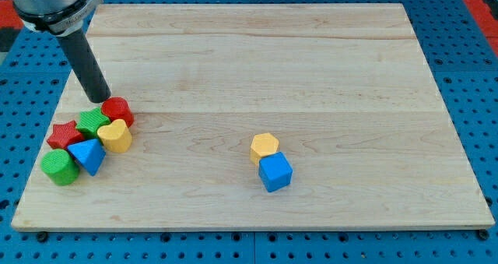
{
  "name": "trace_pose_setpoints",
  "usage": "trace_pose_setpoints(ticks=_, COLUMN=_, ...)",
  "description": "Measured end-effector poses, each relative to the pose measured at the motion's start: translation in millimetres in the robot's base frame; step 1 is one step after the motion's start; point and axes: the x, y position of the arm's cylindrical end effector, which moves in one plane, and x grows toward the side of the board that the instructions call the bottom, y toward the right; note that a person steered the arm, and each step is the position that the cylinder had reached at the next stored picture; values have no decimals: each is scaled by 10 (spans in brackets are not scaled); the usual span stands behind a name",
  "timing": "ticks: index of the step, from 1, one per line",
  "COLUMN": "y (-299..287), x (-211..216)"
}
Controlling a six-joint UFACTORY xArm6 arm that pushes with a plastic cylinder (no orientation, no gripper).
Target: Tap the yellow hexgaon
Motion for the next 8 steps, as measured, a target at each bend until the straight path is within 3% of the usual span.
trace_pose_setpoints(ticks=5, y=-135, x=374)
trace_pose_setpoints(ticks=7, y=883, x=-367)
trace_pose_setpoints(ticks=8, y=2003, x=-200)
